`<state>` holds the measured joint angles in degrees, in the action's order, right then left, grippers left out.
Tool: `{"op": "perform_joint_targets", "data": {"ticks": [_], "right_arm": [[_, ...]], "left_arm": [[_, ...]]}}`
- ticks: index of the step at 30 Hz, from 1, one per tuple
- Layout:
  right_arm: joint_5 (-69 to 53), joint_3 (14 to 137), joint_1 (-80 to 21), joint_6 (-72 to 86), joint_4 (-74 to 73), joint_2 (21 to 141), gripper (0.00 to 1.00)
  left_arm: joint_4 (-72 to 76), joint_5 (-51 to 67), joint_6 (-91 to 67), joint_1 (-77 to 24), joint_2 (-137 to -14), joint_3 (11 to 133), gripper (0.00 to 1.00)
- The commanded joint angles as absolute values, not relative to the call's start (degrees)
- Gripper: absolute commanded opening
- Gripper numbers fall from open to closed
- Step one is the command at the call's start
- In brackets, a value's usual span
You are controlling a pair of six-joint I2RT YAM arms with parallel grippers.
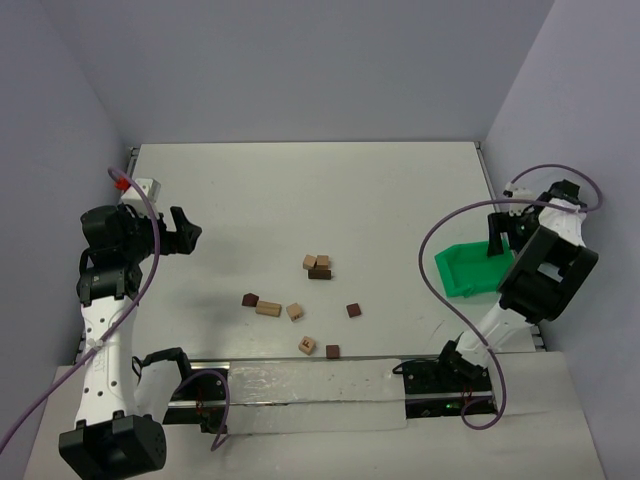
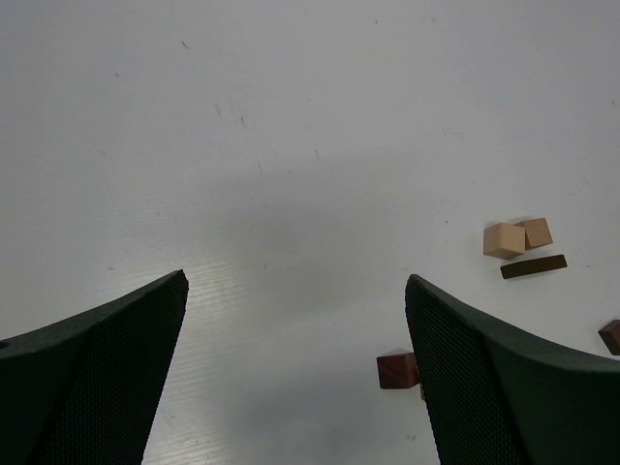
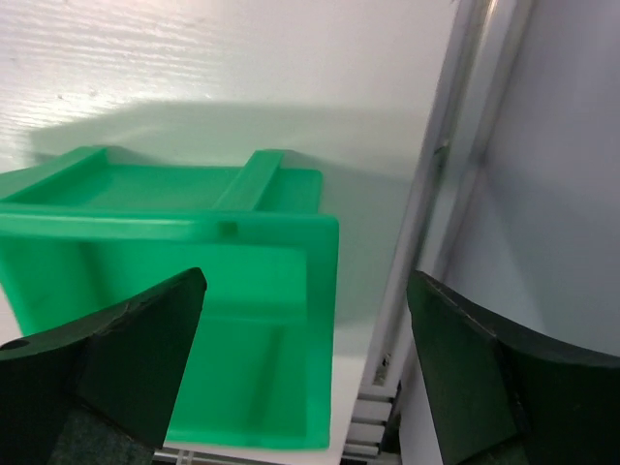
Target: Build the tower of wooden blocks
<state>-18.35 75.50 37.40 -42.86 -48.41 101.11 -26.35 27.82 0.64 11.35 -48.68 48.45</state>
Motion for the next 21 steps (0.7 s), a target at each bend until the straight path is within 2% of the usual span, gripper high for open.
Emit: {"op": "perform_joint_targets", "data": {"ticks": [1, 6, 14, 21], "right_arm": [[-19.2, 79.8, 34.1, -41.4, -49.7, 92.0, 0.94], [-16.8, 81.3, 27.0, -39.3, -50.0, 86.7, 0.94], [-12.8, 82.0, 6.7, -38.2, -46.1, 72.7, 0.97], [-19.4, 84.2, -11.7, -29.2, -45.7, 72.3, 0.97]], "left_arm": [[-23.4, 30.1, 0.5, 11.7, -48.2, 48.9, 0.99], [-23.4, 29.7, 0.6, 11.7, -47.7, 48.9, 0.99], [-24.3, 33.9, 3.0, 11.7, -47.1, 48.5, 0.98], [-27.6, 39.6, 10.2, 11.6, -48.6, 49.7, 0.93]]}}
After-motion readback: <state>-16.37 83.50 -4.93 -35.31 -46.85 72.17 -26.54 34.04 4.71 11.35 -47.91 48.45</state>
